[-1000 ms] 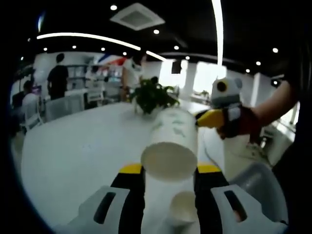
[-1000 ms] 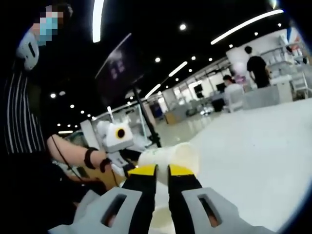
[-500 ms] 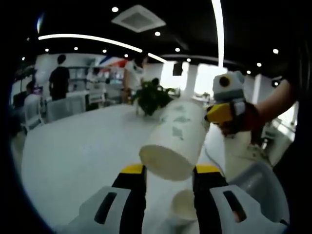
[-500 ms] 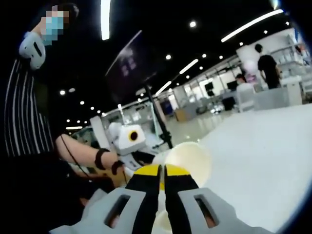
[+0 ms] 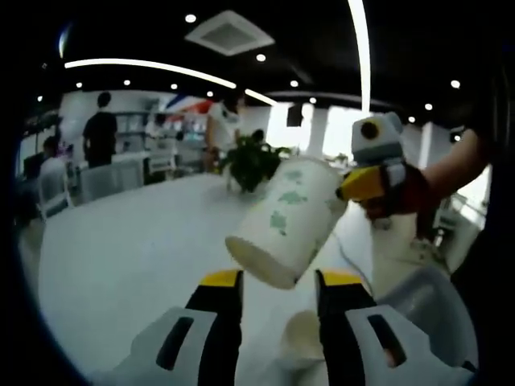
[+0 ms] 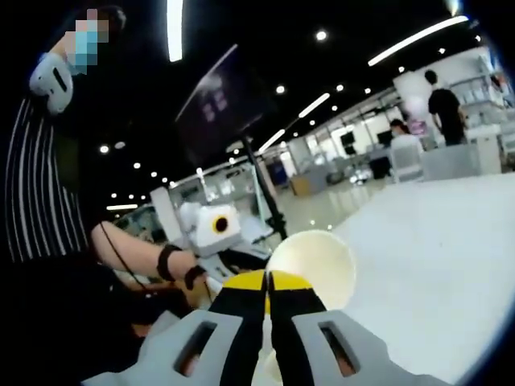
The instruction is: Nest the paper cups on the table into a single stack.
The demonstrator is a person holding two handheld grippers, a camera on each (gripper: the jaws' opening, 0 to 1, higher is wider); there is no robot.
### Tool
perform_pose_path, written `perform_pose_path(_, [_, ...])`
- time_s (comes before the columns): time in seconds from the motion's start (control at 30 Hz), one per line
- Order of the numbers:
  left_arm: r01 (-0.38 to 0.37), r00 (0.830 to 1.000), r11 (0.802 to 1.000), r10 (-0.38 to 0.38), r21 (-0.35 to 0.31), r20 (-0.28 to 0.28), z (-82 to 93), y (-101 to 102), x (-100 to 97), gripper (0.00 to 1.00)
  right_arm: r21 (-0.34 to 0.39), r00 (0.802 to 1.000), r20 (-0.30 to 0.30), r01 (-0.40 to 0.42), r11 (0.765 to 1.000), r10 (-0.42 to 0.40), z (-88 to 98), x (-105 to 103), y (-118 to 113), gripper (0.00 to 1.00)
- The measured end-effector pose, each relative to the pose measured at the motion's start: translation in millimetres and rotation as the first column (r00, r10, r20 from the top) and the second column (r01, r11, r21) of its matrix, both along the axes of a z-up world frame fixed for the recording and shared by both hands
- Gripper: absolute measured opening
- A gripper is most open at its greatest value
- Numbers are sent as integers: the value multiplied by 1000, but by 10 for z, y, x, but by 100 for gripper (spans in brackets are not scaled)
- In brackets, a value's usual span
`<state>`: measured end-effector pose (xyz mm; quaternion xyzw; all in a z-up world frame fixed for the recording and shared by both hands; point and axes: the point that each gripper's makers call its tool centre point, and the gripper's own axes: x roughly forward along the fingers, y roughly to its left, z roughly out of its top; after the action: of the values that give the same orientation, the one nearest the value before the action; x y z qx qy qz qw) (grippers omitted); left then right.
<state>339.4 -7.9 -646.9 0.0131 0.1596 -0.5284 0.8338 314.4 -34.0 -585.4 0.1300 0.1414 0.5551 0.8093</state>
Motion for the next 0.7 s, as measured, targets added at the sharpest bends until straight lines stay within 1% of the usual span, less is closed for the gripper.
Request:
perform_pose_path(0.13, [-9, 1000, 1000, 9, -1, -4, -24, 21, -4, 35, -11, 1000, -7, -9, 1000, 9, -17, -27, 15, 0])
perform_pose_path(0.3, [-12, 1000, 1000, 12, 8, 11, -27, 34, -30, 38, -27, 1000, -8, -18, 999, 17, -47, -43, 30, 0])
perform_pose_path(0.37, [-15, 1000, 1000, 15, 1, 15, -3, 43, -36, 39, -28, 1000, -11, -19, 999, 19, -58, -42, 35, 0])
perform_pose_path(0.43, [-25, 999, 1000, 25, 1, 23, 0, 63, -25, 41, -28, 1000, -12, -20, 999, 19, -56, -49, 47, 0])
perform_pose_path(0.53, [-35, 999, 999, 35, -5, 15, 4, 84, -25, 45, -39, 1000, -7, -23, 999, 23, -60, -75, 75, 0])
perform_pose_path(0.7, [-48, 999, 999, 49, -16, 23, 22, 130, -39, 49, -40, 1000, -10, -22, 999, 22, -63, -85, 83, 0])
